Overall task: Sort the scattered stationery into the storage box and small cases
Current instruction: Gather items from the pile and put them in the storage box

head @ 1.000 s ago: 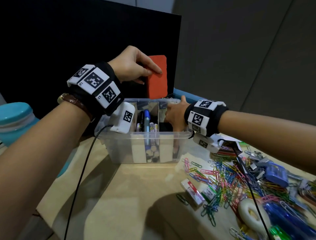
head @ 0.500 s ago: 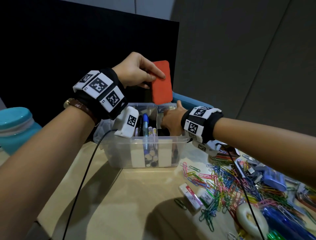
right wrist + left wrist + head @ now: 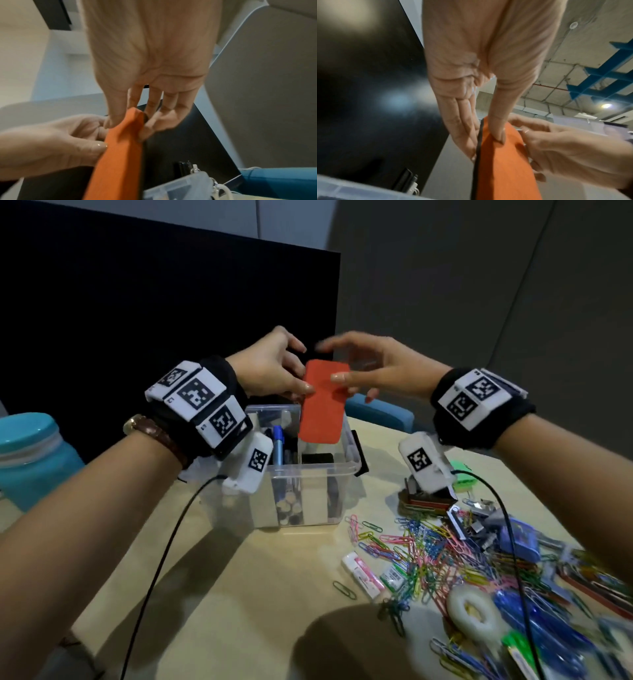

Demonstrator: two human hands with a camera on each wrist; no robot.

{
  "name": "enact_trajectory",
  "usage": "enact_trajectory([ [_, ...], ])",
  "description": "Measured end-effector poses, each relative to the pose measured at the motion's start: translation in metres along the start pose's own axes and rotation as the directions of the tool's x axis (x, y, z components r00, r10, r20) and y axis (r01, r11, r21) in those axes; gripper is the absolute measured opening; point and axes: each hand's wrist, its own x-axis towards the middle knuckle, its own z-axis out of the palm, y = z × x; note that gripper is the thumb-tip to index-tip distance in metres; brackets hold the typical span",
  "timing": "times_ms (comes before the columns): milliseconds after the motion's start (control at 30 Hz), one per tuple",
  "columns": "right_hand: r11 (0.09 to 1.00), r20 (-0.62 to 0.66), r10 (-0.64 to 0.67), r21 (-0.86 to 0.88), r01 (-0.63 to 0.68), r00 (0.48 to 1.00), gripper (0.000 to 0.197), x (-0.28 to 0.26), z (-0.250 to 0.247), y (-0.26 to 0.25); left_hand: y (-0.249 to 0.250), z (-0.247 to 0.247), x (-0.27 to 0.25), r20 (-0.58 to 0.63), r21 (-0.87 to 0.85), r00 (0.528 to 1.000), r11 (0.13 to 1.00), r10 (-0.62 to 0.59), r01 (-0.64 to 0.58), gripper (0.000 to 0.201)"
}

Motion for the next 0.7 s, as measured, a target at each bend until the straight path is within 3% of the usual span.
enact_trajectory([
  [100, 0.997, -0.012, -0.022, -0.074, 0.021, 1.000, 0.032, -0.004, 0.004, 0.007, -0.003, 0.018, -0.019, -0.080, 0.009, 0.996, 0.999, 0.035, -0.035, 0.067],
  [200, 0.996, -0.052, 0.038, -0.084, -0.042, 0.998, 0.027, -0.007, 0.015, 0.016, -0.014, 0.035, -0.041, -0.216, 0.241, 0.963, 0.965, 0.159, -0.106, 0.061],
  [300, 0.984, -0.016, 0.080, -0.160, -0.082, 0.997, 0.026, -0.003, 0.026, 0.019, -0.031, 0.057, -0.052, -0.240, 0.406, 0.935, 0.902, 0.261, -0.147, 0.049],
  [500, 0.911, 0.091, 0.238, -0.366, -0.190, 0.967, 0.023, 0.007, 0.046, 0.024, -0.061, 0.086, -0.054, -0.305, 0.500, 0.923, 0.864, 0.236, -0.056, 0.025],
  [600, 0.860, 0.060, 0.231, -0.479, -0.175, 0.971, 0.025, 0.008, 0.048, 0.022, -0.062, 0.088, -0.057, -0.356, 0.501, 0.895, 0.863, 0.270, -0.061, 0.026],
  [700, 0.832, 0.070, 0.249, -0.526, -0.176, 0.966, 0.025, 0.012, 0.051, 0.017, -0.063, 0.089, -0.058, -0.351, 0.483, 0.903, 0.874, 0.249, -0.053, 0.027],
])
